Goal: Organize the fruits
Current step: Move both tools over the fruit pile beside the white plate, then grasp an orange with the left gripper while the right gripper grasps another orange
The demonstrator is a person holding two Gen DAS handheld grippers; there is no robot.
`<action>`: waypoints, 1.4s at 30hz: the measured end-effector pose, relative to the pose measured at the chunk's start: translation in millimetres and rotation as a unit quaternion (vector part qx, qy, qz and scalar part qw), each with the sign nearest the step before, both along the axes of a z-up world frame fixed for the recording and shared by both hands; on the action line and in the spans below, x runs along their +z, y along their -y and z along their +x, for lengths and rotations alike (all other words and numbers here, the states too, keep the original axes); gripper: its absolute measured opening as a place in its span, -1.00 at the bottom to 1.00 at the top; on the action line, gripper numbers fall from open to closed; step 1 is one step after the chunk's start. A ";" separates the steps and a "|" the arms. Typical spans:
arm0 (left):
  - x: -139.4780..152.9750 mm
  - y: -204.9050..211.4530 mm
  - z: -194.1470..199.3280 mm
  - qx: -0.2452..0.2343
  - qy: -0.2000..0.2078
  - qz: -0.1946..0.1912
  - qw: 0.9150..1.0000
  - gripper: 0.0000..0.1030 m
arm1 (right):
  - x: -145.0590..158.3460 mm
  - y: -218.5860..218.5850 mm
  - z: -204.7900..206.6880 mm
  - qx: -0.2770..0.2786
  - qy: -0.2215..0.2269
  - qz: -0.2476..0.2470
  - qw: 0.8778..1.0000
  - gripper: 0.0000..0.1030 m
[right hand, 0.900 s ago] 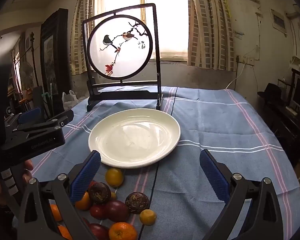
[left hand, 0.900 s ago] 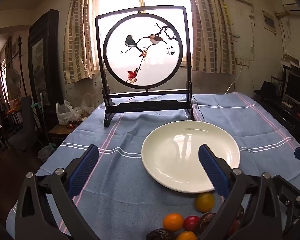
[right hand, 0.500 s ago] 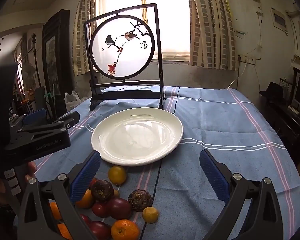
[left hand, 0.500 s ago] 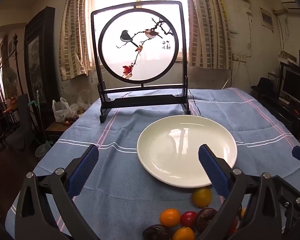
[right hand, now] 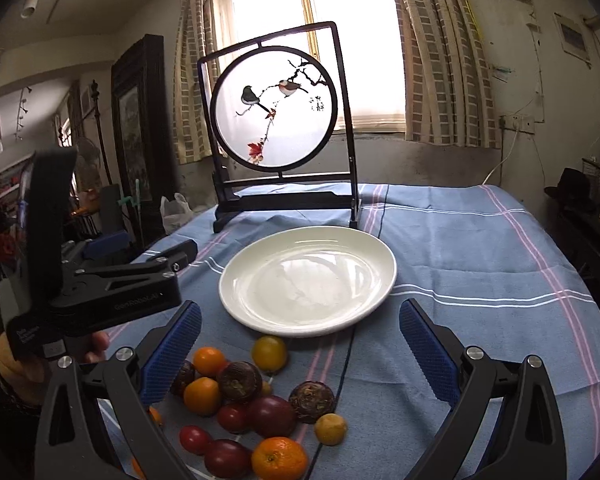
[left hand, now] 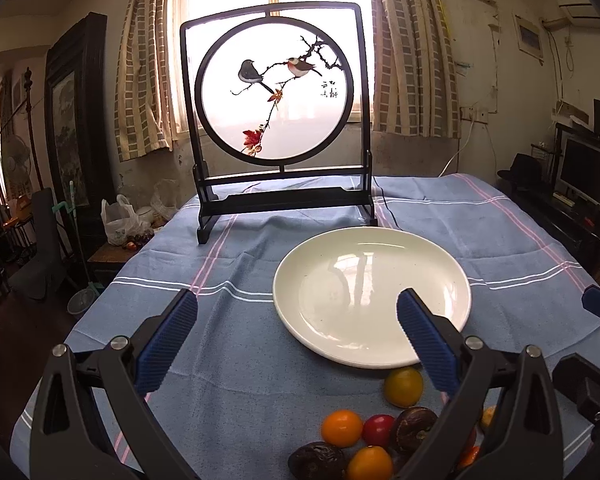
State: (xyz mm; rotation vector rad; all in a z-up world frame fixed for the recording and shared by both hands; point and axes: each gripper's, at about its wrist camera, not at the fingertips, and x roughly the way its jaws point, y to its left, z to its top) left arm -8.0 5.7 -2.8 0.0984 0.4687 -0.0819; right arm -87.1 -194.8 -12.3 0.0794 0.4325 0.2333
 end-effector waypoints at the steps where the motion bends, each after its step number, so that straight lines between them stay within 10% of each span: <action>1: 0.4 -1.7 -0.8 -0.004 0.002 -0.006 1.000 0.90 | 0.5 -0.2 -1.0 -0.007 0.005 -0.004 1.000 0.93; 7: -0.5 -14.8 3.2 -0.044 -0.032 -0.085 0.995 0.90 | 0.4 7.1 -2.4 -0.010 0.002 0.004 1.000 0.93; 28: -7.8 -12.7 -43.9 -0.080 0.004 0.013 0.997 0.90 | -6.9 -2.9 -28.4 0.041 -0.037 -0.069 0.996 0.93; 42: -85.5 -16.5 -134.8 -0.291 -0.160 0.057 0.942 0.90 | -69.8 -39.4 -87.0 0.207 -0.151 -0.189 0.948 0.81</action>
